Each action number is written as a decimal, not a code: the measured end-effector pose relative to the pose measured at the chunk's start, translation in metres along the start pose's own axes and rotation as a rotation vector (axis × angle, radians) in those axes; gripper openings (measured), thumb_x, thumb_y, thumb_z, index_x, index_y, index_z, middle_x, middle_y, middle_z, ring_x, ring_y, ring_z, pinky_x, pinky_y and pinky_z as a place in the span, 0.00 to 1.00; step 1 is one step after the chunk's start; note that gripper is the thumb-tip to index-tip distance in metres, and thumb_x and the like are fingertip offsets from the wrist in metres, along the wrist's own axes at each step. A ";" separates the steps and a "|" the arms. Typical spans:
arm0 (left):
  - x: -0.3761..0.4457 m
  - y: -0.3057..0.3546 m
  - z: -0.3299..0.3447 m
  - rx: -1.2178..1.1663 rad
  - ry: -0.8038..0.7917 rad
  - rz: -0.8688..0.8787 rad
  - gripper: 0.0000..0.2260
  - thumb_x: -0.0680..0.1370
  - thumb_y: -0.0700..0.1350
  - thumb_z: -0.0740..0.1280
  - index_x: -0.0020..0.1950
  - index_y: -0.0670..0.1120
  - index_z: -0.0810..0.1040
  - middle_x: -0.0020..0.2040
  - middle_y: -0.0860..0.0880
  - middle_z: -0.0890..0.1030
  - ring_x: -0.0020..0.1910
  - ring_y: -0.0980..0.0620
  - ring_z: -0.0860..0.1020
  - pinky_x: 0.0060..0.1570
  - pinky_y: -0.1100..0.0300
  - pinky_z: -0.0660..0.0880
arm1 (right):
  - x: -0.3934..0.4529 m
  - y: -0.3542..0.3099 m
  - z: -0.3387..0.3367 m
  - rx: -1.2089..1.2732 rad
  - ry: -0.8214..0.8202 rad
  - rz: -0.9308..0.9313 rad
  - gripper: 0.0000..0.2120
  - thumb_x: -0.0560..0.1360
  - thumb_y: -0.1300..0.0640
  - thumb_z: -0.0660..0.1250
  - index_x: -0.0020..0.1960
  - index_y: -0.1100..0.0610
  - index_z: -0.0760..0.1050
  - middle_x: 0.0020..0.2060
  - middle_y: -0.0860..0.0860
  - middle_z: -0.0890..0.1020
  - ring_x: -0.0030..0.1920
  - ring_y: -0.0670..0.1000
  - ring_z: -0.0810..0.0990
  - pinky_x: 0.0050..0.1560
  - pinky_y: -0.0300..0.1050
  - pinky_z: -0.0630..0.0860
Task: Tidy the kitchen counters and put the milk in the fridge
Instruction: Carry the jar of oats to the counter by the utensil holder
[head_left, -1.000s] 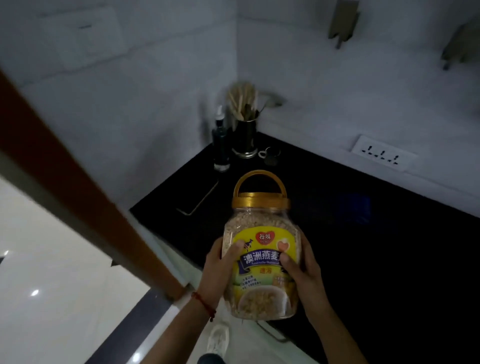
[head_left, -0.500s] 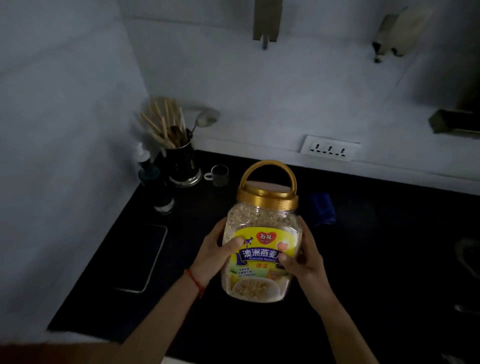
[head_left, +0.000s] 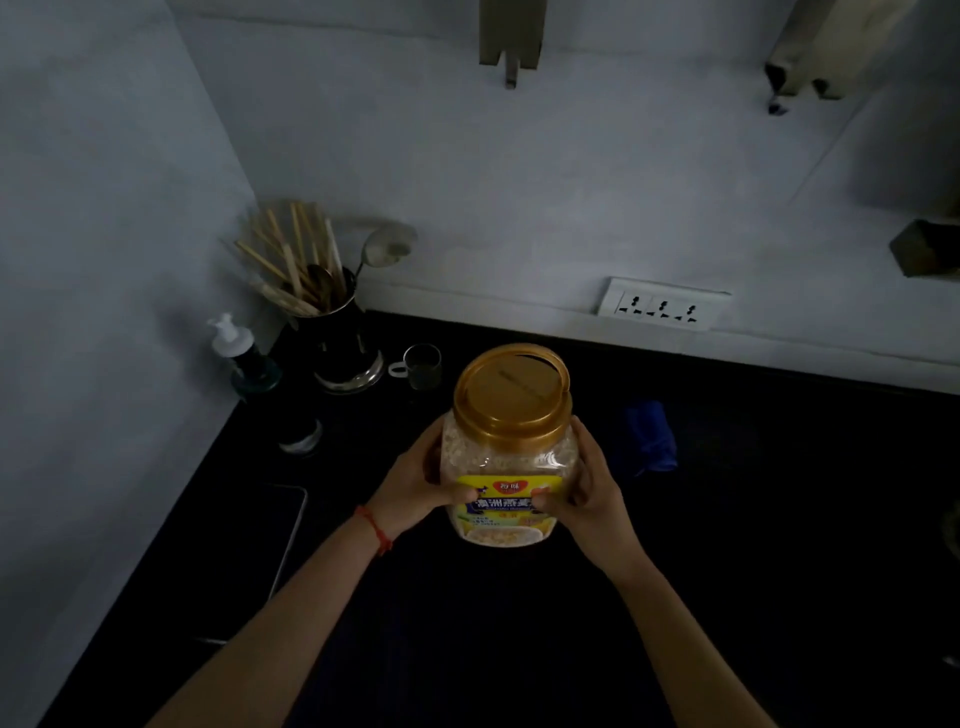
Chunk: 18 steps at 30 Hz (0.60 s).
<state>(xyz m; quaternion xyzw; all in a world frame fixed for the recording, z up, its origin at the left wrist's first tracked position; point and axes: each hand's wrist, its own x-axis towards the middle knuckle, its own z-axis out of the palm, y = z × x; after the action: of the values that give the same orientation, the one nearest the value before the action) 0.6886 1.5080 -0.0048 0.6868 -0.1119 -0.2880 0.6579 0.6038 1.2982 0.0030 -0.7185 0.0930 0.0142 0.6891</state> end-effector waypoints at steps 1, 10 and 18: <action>0.003 -0.002 0.000 -0.008 -0.001 0.013 0.46 0.55 0.52 0.80 0.70 0.52 0.63 0.65 0.45 0.74 0.64 0.48 0.74 0.61 0.48 0.74 | 0.003 0.002 0.000 -0.011 0.005 -0.008 0.44 0.59 0.45 0.77 0.69 0.40 0.58 0.66 0.49 0.72 0.66 0.50 0.73 0.62 0.55 0.74; 0.043 -0.004 0.000 0.002 0.222 0.065 0.37 0.65 0.39 0.75 0.69 0.55 0.61 0.64 0.51 0.73 0.65 0.53 0.71 0.51 0.73 0.74 | 0.047 0.006 0.004 -0.215 0.171 -0.065 0.40 0.68 0.56 0.73 0.67 0.30 0.53 0.68 0.41 0.69 0.67 0.44 0.70 0.66 0.49 0.71; 0.090 0.012 0.003 0.042 0.420 0.064 0.31 0.69 0.35 0.71 0.70 0.45 0.65 0.67 0.44 0.72 0.66 0.48 0.70 0.54 0.65 0.72 | 0.107 -0.001 0.004 -0.312 0.225 -0.015 0.32 0.69 0.58 0.71 0.69 0.47 0.62 0.63 0.49 0.76 0.63 0.49 0.73 0.64 0.53 0.73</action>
<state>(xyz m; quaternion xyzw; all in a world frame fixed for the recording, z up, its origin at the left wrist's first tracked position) 0.7623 1.4565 -0.0154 0.7415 0.0002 -0.1151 0.6611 0.7093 1.2900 -0.0120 -0.8142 0.1610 -0.0572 0.5548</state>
